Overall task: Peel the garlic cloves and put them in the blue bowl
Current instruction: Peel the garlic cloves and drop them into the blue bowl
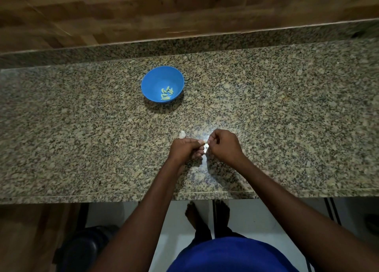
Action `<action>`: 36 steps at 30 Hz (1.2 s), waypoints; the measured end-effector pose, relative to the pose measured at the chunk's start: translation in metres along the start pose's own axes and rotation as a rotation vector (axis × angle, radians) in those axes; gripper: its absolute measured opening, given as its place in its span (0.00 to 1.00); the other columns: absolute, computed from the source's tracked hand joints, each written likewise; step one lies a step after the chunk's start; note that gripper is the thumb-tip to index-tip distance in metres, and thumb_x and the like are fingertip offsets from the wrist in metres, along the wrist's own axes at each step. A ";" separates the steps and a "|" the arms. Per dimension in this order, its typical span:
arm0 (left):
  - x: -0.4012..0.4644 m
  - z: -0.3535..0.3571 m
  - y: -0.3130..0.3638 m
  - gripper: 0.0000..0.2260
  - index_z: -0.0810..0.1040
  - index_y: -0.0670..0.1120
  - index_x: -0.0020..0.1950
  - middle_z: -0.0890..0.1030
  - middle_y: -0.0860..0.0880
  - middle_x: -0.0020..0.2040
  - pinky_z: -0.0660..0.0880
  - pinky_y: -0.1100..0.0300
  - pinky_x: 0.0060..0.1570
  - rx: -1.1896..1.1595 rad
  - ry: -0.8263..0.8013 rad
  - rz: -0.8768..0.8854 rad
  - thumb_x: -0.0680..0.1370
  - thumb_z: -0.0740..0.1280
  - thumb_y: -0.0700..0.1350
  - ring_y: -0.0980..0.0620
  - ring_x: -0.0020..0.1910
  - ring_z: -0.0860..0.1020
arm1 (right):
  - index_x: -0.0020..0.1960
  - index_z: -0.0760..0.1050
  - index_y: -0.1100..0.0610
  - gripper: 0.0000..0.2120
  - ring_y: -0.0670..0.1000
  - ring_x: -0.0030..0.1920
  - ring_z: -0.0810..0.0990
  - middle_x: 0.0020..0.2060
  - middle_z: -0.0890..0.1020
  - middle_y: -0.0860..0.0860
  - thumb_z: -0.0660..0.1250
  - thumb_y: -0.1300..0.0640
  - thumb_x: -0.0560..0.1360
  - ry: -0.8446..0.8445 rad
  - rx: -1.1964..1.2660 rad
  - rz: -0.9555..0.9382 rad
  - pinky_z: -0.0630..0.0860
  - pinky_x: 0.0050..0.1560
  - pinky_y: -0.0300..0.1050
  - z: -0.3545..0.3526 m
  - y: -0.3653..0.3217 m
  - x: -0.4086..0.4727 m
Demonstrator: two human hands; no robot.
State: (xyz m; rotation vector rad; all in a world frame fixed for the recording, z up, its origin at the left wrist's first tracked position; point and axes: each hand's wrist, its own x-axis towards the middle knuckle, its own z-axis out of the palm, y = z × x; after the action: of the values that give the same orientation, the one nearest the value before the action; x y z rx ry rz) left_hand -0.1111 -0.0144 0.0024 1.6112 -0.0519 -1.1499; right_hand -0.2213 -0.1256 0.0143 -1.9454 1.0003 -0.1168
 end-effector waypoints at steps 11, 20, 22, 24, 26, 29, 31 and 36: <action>0.003 -0.020 0.001 0.06 0.84 0.38 0.50 0.86 0.40 0.42 0.79 0.62 0.35 0.160 0.062 0.145 0.74 0.74 0.32 0.52 0.35 0.83 | 0.39 0.81 0.60 0.07 0.54 0.37 0.83 0.34 0.84 0.54 0.65 0.64 0.72 0.017 0.002 0.097 0.82 0.42 0.50 0.005 0.017 0.009; 0.029 0.006 0.008 0.08 0.87 0.47 0.46 0.86 0.51 0.38 0.81 0.62 0.38 0.506 0.277 0.394 0.72 0.74 0.36 0.56 0.36 0.84 | 0.36 0.78 0.55 0.07 0.51 0.36 0.84 0.30 0.83 0.49 0.67 0.65 0.69 0.024 0.020 0.148 0.83 0.42 0.50 0.016 0.019 0.016; 0.038 0.018 0.012 0.08 0.87 0.49 0.46 0.86 0.52 0.38 0.79 0.63 0.39 0.616 0.338 0.443 0.72 0.73 0.37 0.56 0.37 0.83 | 0.35 0.77 0.53 0.09 0.51 0.37 0.83 0.30 0.82 0.48 0.65 0.66 0.69 0.047 0.003 0.152 0.82 0.41 0.46 0.016 0.019 0.017; 0.045 0.025 0.012 0.09 0.87 0.48 0.49 0.87 0.50 0.43 0.79 0.61 0.44 0.708 0.351 0.473 0.74 0.72 0.37 0.54 0.41 0.83 | 0.35 0.76 0.52 0.11 0.50 0.37 0.83 0.30 0.82 0.47 0.64 0.66 0.70 0.071 -0.021 0.150 0.79 0.39 0.43 0.017 0.019 0.017; 0.048 0.023 0.008 0.11 0.87 0.46 0.55 0.87 0.48 0.49 0.79 0.60 0.50 0.770 0.327 0.494 0.76 0.69 0.36 0.52 0.47 0.84 | 0.37 0.80 0.51 0.12 0.49 0.34 0.83 0.29 0.83 0.47 0.64 0.66 0.71 0.073 -0.038 0.126 0.81 0.39 0.43 0.018 0.021 0.017; 0.040 0.012 -0.003 0.13 0.85 0.45 0.60 0.86 0.47 0.53 0.79 0.59 0.53 0.770 0.340 0.512 0.78 0.67 0.35 0.50 0.51 0.84 | 0.41 0.85 0.52 0.15 0.51 0.28 0.82 0.29 0.84 0.51 0.64 0.68 0.73 0.074 -0.070 0.039 0.82 0.35 0.49 0.019 0.028 0.015; 0.029 0.006 -0.012 0.12 0.84 0.44 0.60 0.85 0.46 0.54 0.79 0.55 0.53 0.826 0.336 0.554 0.79 0.67 0.36 0.48 0.52 0.82 | 0.42 0.86 0.54 0.14 0.50 0.27 0.81 0.32 0.85 0.52 0.64 0.69 0.73 0.080 -0.081 0.003 0.82 0.34 0.47 0.020 0.029 0.012; 0.011 0.012 -0.035 0.17 0.82 0.42 0.61 0.77 0.48 0.53 0.72 0.55 0.46 0.988 0.227 0.654 0.73 0.75 0.43 0.50 0.51 0.72 | 0.43 0.86 0.57 0.11 0.45 0.31 0.77 0.37 0.86 0.51 0.66 0.67 0.72 0.107 -0.084 0.021 0.70 0.36 0.36 0.018 0.029 0.007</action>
State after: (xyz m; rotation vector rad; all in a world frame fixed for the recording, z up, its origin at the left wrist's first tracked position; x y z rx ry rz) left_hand -0.1308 -0.0152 -0.0306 2.2980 -1.0530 -0.3968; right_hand -0.2255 -0.1256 -0.0198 -2.0218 1.1116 -0.1708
